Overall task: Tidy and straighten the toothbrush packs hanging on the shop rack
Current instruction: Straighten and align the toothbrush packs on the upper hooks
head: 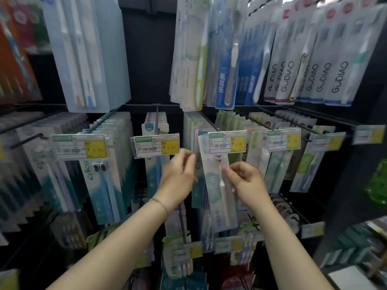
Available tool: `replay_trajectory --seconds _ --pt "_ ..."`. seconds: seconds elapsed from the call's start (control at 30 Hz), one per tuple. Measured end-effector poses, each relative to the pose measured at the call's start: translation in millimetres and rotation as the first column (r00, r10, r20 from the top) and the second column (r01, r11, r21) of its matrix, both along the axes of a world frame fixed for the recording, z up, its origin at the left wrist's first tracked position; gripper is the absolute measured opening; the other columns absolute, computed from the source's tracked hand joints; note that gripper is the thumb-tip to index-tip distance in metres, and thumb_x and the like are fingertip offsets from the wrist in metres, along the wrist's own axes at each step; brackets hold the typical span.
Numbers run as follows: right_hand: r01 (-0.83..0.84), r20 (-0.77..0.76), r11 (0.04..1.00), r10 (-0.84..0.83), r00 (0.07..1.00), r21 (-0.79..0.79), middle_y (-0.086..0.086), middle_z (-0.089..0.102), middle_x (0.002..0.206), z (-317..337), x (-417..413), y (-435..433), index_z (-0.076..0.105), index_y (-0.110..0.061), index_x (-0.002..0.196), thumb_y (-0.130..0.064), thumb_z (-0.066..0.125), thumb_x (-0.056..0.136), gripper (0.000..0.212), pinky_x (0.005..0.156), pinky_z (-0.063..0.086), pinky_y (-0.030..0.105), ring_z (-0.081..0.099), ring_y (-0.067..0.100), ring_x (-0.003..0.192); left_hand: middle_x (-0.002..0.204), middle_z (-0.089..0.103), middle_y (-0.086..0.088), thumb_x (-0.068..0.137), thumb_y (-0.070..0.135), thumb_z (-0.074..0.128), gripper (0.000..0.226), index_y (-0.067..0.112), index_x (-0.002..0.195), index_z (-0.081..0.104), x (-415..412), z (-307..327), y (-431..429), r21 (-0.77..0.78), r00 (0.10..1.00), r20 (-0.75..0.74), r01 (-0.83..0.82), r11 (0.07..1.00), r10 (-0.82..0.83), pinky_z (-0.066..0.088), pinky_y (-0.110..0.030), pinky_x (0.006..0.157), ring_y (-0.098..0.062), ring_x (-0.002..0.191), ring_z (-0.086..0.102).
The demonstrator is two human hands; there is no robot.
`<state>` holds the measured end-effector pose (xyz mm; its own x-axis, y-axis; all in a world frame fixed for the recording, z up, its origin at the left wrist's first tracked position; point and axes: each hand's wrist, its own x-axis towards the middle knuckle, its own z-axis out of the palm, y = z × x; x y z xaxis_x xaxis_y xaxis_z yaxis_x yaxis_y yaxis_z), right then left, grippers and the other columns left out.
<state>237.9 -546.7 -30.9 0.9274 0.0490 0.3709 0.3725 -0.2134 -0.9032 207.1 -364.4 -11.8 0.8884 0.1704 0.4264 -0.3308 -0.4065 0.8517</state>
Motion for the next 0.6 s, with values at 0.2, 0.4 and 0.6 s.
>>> replay_trajectory --seconds 0.2,0.4,0.6 --pt "-0.012 -0.032 1.0 0.012 0.999 0.002 -0.001 0.068 0.071 -2 4 0 0.066 -0.015 0.092 -0.022 0.066 0.093 0.007 0.058 0.052 0.03 0.058 0.012 0.051 0.101 0.063 0.002 0.099 0.033 0.053 0.012 0.024 0.107 0.056 29 6 9 0.128 0.998 0.033 -0.05 0.991 0.046 0.055 -0.033 0.077 -0.015 0.088 0.063" --pt "0.012 -0.005 1.0 -0.012 1.0 0.016 0.004 0.067 0.08 1 -1 -4 0.066 -0.017 0.091 -0.016 0.064 0.094 0.003 0.056 0.052 0.025 0.06 0.015 0.054 0.095 0.068 0.001 0.099 0.034 0.055 0.013 0.023 0.101 0.062 39 11 7 0.093 0.999 -0.026 -0.019 0.995 0.022 0.059 -0.039 0.077 -0.018 0.087 0.066" --pt "0.0 0.021 1.0 -0.001 1.0 0.018 0.002 0.065 0.073 6 -7 -5 0.066 -0.015 0.091 -0.012 0.062 0.094 0.006 0.055 0.051 0.022 0.059 0.01 0.053 0.086 0.068 -0.008 0.098 0.028 0.058 0.017 0.017 0.085 0.058 33 11 10 0.01 0.999 0.038 0.001 1.0 -0.001 0.059 -0.044 0.074 -0.019 0.076 0.069"
